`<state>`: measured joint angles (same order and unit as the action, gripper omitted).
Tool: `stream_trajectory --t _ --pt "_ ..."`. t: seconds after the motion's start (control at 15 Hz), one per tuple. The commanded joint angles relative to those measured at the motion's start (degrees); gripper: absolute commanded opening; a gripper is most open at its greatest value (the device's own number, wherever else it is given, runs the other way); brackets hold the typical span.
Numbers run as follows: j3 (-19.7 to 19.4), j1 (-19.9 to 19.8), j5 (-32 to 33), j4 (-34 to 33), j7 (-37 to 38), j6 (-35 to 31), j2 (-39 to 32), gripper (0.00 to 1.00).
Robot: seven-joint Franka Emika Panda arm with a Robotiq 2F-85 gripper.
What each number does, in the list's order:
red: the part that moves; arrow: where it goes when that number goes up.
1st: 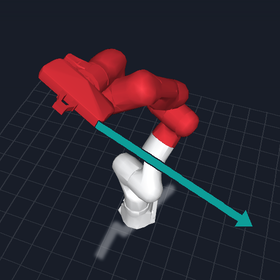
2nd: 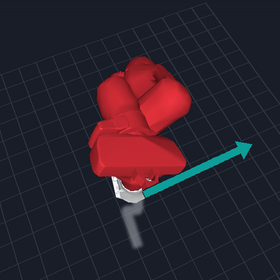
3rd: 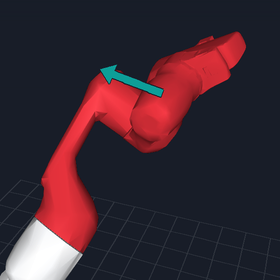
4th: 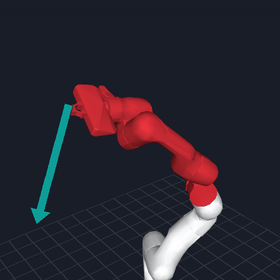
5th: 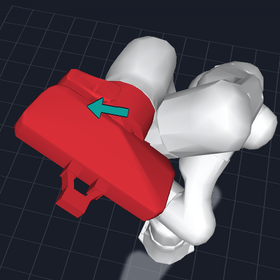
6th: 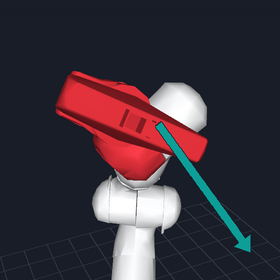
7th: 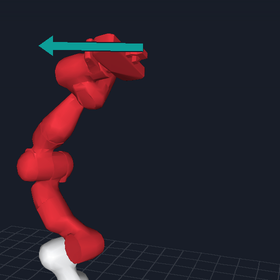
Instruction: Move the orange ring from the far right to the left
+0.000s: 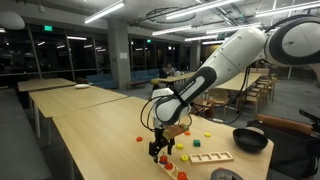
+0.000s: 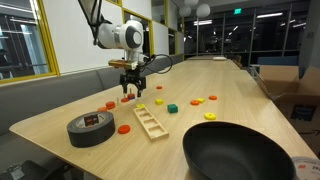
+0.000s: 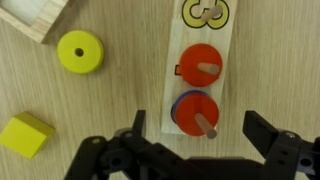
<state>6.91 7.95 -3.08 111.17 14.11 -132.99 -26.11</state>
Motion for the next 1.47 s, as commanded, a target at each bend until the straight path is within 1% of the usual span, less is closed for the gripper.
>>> stream_trajectory --t 0.0,0.33,0.47,1.07,1.4 --pt "-0.96 0.63 -0.78 -0.49 0.01 -0.83 0.69 1.0" --pt "-1.0 0.77 -0.62 0.36 -0.1 -1.5 1.51 1.0" --pt "-1.03 0.92 -0.43 0.57 0.08 -0.66 1.93 1.0" --pt "-1.02 0.92 -0.18 5.51 0.18 -0.39 6.35 1.0" --pt "-0.74 1.15 -0.18 6.96 0.2 -0.09 7.24 1.0"
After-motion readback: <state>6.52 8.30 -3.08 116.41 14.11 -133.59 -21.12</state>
